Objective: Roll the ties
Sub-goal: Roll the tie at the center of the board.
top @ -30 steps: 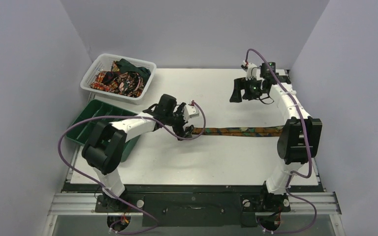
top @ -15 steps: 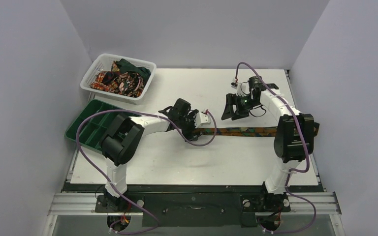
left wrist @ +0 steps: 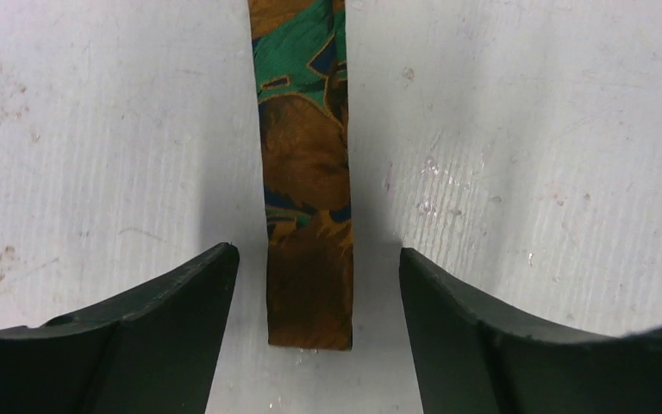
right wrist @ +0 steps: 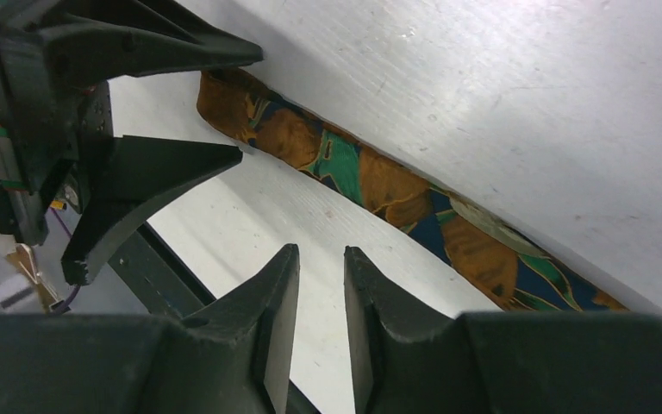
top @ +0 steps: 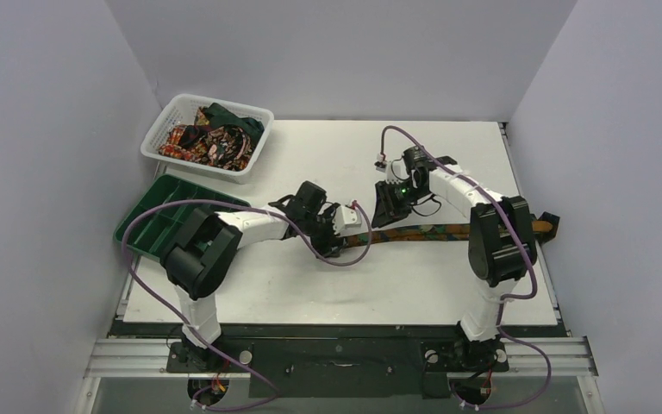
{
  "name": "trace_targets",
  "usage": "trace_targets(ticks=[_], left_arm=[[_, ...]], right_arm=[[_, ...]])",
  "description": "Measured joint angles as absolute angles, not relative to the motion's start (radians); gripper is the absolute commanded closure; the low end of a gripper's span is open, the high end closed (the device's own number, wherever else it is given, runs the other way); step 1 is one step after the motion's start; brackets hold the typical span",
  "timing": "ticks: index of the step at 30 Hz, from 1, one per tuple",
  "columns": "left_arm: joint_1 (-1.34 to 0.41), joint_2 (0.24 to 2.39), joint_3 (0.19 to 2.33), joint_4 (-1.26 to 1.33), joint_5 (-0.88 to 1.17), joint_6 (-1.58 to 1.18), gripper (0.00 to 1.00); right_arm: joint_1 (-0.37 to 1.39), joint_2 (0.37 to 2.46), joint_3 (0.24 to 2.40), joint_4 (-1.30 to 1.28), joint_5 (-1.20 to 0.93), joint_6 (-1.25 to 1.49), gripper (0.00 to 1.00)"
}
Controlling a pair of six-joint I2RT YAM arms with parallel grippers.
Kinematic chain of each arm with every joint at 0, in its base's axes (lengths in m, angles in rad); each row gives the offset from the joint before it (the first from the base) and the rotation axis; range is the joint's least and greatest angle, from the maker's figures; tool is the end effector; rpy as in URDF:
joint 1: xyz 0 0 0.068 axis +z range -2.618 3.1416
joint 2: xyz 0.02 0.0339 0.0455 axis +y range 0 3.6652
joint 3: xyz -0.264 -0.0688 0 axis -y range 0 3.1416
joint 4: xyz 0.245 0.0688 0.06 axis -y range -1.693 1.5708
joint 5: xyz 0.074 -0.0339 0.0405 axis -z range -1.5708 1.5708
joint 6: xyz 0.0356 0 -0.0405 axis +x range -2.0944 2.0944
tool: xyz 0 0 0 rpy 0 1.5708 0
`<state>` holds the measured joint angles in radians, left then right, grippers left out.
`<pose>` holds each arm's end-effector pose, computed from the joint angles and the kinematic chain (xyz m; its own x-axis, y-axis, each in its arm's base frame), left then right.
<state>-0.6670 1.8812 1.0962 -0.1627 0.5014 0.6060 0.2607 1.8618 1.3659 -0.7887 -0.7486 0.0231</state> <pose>0.2862 -0.2471 0.1487 -0.0899 0.7065 -0.7020 0.9904 0.1375 0.0116 0.3494 0.1183 0.2066 -0.9353 -0.2320 -0.2671 -0.3530 0.6639 0.6593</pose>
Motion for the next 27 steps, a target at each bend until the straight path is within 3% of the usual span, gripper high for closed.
trace_targets(ticks=[6,18,27], left_arm=[[-0.618,1.773,0.994,-0.093,0.500,0.507,0.38],[-0.607,1.742,0.851,0.071,0.475,0.371,0.37],[-0.607,1.765,0.831,0.163,0.484,0.403,0.58]], right_arm=[[0.300,1.895,1.366,-0.777,-0.759,0.038,0.95],[0.362,2.034,1.398,-0.786,-0.779,0.036,0.99],[0.391,2.060,1.409,-0.786,-0.764,0.037,1.00]])
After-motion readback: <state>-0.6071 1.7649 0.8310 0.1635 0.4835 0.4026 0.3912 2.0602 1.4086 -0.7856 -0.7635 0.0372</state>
